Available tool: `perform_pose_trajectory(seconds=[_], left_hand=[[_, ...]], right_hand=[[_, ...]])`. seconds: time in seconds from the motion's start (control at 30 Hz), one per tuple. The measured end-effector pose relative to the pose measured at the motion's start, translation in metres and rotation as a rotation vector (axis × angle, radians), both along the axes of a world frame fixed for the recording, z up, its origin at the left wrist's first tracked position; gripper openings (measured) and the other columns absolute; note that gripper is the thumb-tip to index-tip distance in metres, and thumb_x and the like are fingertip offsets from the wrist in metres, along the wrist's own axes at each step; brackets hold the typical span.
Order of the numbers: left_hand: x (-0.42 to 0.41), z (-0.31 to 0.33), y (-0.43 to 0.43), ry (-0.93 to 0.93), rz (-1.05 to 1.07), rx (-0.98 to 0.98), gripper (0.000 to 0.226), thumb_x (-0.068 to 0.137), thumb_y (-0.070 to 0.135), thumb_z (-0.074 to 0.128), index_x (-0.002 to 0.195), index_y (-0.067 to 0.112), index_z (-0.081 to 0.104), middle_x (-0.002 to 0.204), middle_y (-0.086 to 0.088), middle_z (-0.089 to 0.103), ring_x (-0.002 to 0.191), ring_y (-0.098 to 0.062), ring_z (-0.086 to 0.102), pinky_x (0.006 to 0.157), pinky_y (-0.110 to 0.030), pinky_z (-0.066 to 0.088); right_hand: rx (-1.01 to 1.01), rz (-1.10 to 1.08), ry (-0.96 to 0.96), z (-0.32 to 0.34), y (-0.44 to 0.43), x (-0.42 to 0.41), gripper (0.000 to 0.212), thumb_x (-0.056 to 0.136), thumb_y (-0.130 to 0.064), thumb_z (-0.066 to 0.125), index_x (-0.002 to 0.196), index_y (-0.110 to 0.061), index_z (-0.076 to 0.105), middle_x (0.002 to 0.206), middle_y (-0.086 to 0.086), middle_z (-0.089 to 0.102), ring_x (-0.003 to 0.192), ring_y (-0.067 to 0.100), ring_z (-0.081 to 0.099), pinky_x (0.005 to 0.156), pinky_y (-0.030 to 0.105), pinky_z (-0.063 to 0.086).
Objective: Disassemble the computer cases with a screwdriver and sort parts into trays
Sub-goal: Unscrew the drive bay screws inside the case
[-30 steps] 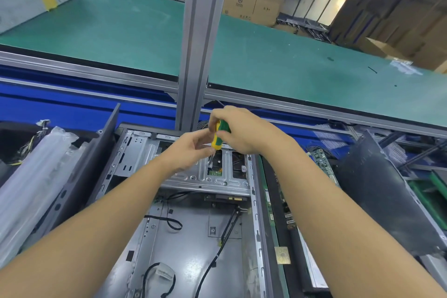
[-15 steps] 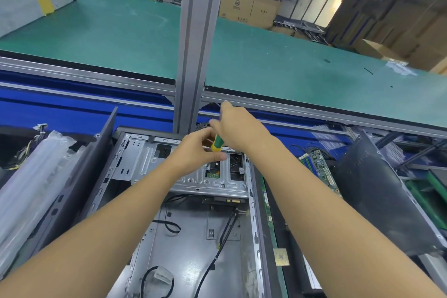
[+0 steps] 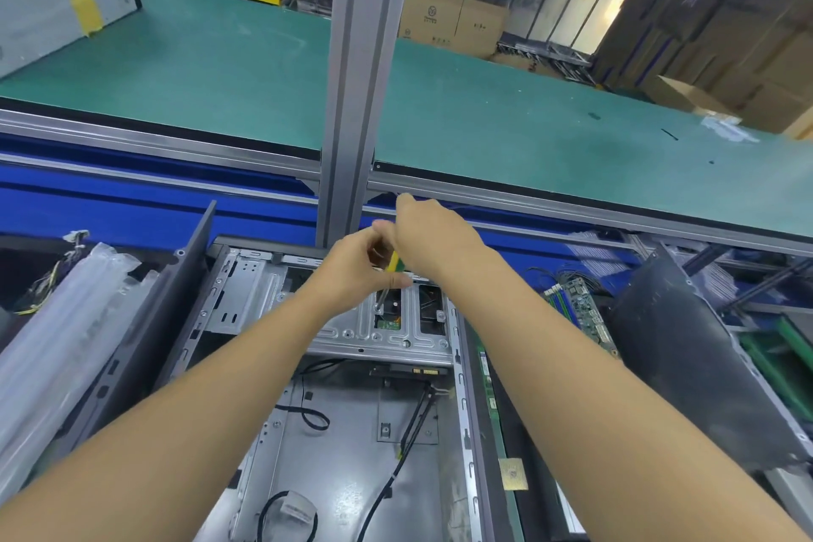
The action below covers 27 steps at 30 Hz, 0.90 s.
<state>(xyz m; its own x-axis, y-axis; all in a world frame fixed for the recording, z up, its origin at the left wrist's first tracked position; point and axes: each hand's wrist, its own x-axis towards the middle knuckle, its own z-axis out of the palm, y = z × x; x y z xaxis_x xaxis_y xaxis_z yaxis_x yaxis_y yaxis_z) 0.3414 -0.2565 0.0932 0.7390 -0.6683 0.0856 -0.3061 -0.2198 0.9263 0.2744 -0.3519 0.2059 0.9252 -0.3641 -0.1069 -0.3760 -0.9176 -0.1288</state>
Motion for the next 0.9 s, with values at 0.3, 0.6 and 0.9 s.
perform_pose_trajectory(seconds=[0.3,0.6,0.9], left_hand=[[0.007,0.0,0.023,0.235,-0.25,-0.042,0.025,0.091,0.007,0.07,0.109,0.024,0.071,0.1,0.015,0.075,0.097,0.003,0.068,0.083,-0.012,0.049],[0.0,0.006,0.003,-0.074,-0.055,0.119,0.039,0.07,0.032,0.089,0.095,0.031,0.059,0.09,0.003,0.066,0.083,-0.014,0.062,0.071,-0.026,0.05],[0.007,0.006,0.021,0.119,-0.206,-0.045,0.024,0.087,0.002,0.073,0.097,0.023,0.069,0.077,0.019,0.07,0.068,0.007,0.061,0.062,-0.009,0.047]], right_hand=[[0.189,0.296,0.141,0.012,-0.005,-0.001,0.04,0.084,-0.004,0.059,0.114,-0.03,0.058,0.116,-0.002,0.043,0.108,0.024,0.045,0.085,0.04,0.047],[0.018,0.02,0.01,0.002,0.007,-0.003,0.029,0.107,-0.039,0.036,0.116,-0.012,0.041,0.11,0.014,0.059,0.085,0.03,0.054,0.059,0.037,0.036],[0.211,0.182,0.119,0.012,0.001,-0.003,0.029,0.091,-0.02,0.057,0.119,-0.024,0.049,0.119,0.001,0.035,0.118,0.027,0.035,0.082,0.041,0.04]])
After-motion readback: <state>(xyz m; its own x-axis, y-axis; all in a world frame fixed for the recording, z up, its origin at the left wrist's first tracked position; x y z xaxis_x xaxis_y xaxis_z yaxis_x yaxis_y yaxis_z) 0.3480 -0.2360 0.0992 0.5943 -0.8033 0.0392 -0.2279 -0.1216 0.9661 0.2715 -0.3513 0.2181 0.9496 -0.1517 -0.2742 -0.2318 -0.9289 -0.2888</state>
